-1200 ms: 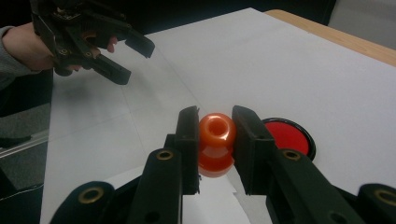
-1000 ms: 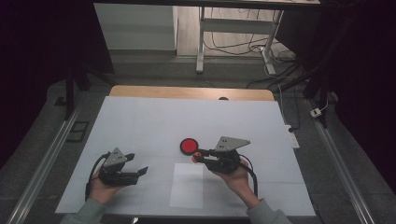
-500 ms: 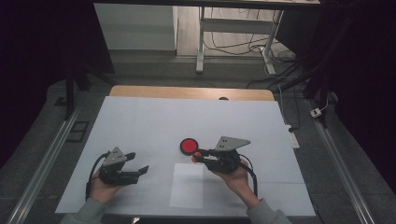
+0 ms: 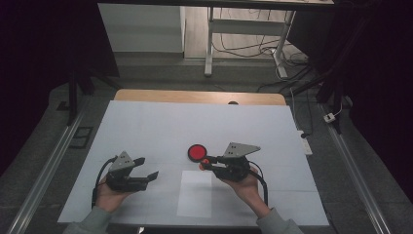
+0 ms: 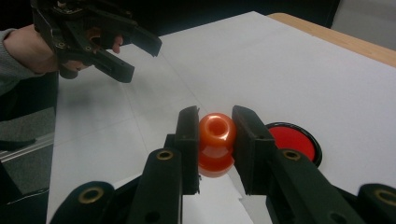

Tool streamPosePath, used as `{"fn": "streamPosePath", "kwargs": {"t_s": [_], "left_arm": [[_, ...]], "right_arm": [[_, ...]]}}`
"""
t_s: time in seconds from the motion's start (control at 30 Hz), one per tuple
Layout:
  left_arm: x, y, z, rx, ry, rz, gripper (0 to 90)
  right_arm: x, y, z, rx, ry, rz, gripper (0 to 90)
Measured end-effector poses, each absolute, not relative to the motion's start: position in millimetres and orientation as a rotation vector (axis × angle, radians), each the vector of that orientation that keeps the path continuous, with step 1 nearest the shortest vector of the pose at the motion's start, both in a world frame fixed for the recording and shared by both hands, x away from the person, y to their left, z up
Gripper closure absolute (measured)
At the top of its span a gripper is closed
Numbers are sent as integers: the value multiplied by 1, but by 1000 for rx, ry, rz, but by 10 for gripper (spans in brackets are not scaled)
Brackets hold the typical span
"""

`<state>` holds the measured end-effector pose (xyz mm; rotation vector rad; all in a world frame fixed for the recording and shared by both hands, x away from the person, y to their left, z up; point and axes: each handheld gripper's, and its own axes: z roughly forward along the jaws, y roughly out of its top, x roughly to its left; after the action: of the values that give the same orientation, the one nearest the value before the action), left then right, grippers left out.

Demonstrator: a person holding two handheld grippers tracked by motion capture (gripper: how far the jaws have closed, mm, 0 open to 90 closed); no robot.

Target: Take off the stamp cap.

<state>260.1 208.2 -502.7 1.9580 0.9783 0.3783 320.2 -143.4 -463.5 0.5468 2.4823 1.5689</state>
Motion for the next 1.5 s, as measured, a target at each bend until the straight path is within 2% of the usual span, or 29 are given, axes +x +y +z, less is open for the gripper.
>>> {"fn": "streamPosePath", "kwargs": {"t_s": [1.5], "left_arm": [[280, 158, -485, 2041, 846, 359, 255]], "right_arm": [[319, -140, -464, 552, 2478, 1589, 720]]}}
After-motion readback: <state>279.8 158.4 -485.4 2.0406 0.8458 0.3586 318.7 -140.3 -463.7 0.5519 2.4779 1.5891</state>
